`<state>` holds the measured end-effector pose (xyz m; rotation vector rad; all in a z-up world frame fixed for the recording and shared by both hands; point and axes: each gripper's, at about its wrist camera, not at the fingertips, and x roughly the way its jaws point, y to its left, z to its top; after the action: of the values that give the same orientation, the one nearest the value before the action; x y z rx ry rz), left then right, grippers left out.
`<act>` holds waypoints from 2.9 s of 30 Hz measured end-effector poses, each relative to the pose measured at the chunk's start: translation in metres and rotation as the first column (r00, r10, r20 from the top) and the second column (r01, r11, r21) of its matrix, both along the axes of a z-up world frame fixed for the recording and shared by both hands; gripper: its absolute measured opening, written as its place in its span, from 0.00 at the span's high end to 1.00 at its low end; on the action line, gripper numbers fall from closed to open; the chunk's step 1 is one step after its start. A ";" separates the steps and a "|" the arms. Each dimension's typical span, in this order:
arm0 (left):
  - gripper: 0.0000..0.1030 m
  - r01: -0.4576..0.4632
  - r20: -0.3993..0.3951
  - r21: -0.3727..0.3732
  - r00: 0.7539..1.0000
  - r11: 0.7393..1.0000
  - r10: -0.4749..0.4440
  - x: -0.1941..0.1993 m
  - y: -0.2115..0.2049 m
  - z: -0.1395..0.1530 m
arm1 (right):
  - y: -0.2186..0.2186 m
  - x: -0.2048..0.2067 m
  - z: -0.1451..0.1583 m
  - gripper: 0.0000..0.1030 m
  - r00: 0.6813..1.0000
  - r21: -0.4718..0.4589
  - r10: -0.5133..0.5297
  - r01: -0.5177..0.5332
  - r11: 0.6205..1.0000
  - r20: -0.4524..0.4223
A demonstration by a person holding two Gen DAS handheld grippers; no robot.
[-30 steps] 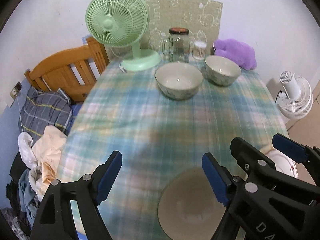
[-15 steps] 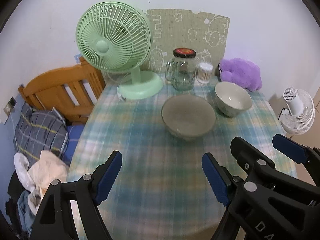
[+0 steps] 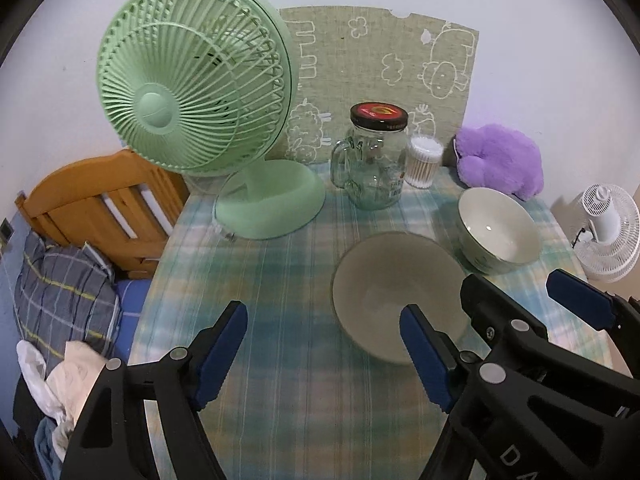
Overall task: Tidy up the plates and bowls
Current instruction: 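Move both open grippers to the second grey bowl near the jar, then close both grippers on the rim of the second grey bowl, then lift the second grey bowl with both grippers and carry it toward the first bowl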
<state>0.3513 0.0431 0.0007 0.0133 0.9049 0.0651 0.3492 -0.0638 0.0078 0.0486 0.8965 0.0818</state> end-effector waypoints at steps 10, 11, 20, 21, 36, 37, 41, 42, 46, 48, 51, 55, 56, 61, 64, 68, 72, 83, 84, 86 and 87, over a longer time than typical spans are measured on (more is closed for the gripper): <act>0.35 0.022 -0.036 0.003 0.999 1.000 -0.022 0.046 -0.001 -0.035 | 0.001 0.051 -0.033 0.30 0.998 -0.013 -0.060 0.060 0.998 -0.030; 0.36 0.024 -0.042 0.003 0.999 1.000 -0.023 0.049 -0.001 -0.038 | 0.000 0.054 -0.036 0.30 0.997 -0.015 -0.063 0.062 0.998 -0.034; 0.53 0.030 -0.102 -0.023 0.994 0.999 -0.032 0.072 -0.002 -0.068 | -0.001 0.081 -0.068 0.41 0.993 -0.033 -0.079 0.077 0.997 -0.087; 0.57 0.029 -0.103 -0.021 0.994 0.999 -0.031 0.072 -0.002 -0.069 | -0.001 0.083 -0.071 0.47 0.993 -0.032 -0.078 0.075 0.997 -0.093; 0.79 0.046 -0.157 -0.054 0.986 0.997 -0.054 0.080 -0.003 -0.079 | -0.002 0.092 -0.083 0.76 0.989 -0.033 -0.083 0.080 0.996 -0.126; 0.79 0.046 -0.158 -0.056 0.986 0.997 -0.054 0.079 -0.003 -0.078 | -0.002 0.091 -0.082 0.76 0.988 -0.032 -0.085 0.081 0.996 -0.128; 0.79 0.048 -0.153 -0.048 0.987 0.998 -0.055 0.076 -0.003 -0.074 | -0.002 0.089 -0.079 0.77 0.988 -0.029 -0.081 0.078 0.997 -0.135; 0.79 0.048 -0.150 -0.047 0.987 0.998 -0.055 0.074 -0.003 -0.072 | -0.002 0.088 -0.078 0.77 0.987 -0.026 -0.081 0.078 0.997 -0.136; 0.79 0.046 -0.141 -0.048 0.989 0.998 -0.052 0.068 -0.003 -0.065 | -0.002 0.082 -0.071 0.77 0.988 -0.025 -0.078 0.076 0.997 -0.129; 0.79 0.043 -0.136 -0.048 0.989 0.998 -0.049 0.064 -0.004 -0.061 | -0.002 0.079 -0.067 0.77 0.989 -0.023 -0.076 0.073 0.997 -0.129; 0.79 0.035 -0.126 -0.046 0.991 0.998 -0.041 0.057 -0.003 -0.055 | -0.002 0.073 -0.061 0.77 0.990 -0.022 -0.070 0.068 0.997 -0.122; 0.79 0.030 -0.116 -0.044 0.993 0.999 -0.035 0.047 -0.002 -0.047 | -0.002 0.065 -0.053 0.78 0.991 -0.015 -0.065 0.063 0.998 -0.115; 0.79 0.029 -0.115 -0.044 0.993 0.999 -0.034 0.045 -0.003 -0.044 | -0.003 0.062 -0.051 0.78 0.992 -0.014 -0.063 0.062 0.998 -0.112; 0.79 0.024 -0.100 -0.044 0.995 0.999 -0.028 0.030 -0.004 -0.033 | -0.004 0.047 -0.039 0.78 0.993 -0.012 -0.056 0.055 0.998 -0.101; 0.79 0.024 -0.090 -0.042 0.996 0.999 -0.028 0.021 -0.007 -0.025 | -0.005 0.038 -0.032 0.78 0.994 -0.012 -0.054 0.053 0.999 -0.095; 0.79 0.022 -0.077 -0.041 0.997 0.999 -0.026 0.007 -0.011 -0.014 | -0.009 0.025 -0.022 0.78 0.995 -0.008 -0.054 0.053 0.999 -0.086; 0.79 0.021 -0.064 -0.044 0.998 0.999 -0.024 -0.007 -0.016 -0.004 | -0.013 0.008 -0.010 0.78 0.996 -0.008 -0.051 0.051 0.999 -0.071; 0.79 0.023 -0.030 -0.030 0.999 0.999 -0.024 -0.051 -0.035 0.025 | -0.033 -0.036 0.019 0.78 0.997 0.012 -0.056 0.057 0.998 -0.045; 0.79 0.022 -0.028 -0.030 0.999 0.999 -0.023 -0.055 -0.037 0.027 | -0.035 -0.042 0.022 0.78 0.998 0.013 -0.054 0.054 0.998 -0.043; 0.79 0.018 -0.025 -0.035 1.000 0.999 -0.018 -0.065 -0.040 0.030 | -0.038 -0.051 0.026 0.78 0.998 0.011 -0.048 0.049 0.999 -0.037; 0.79 0.014 -0.026 -0.038 1.000 0.999 -0.015 -0.069 -0.041 0.030 | -0.040 -0.056 0.028 0.78 0.998 0.010 -0.047 0.047 0.999 -0.033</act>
<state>0.2828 0.0018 0.0310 -0.0143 0.9317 0.0346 0.2928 -0.1034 0.0363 0.0809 0.9275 0.0420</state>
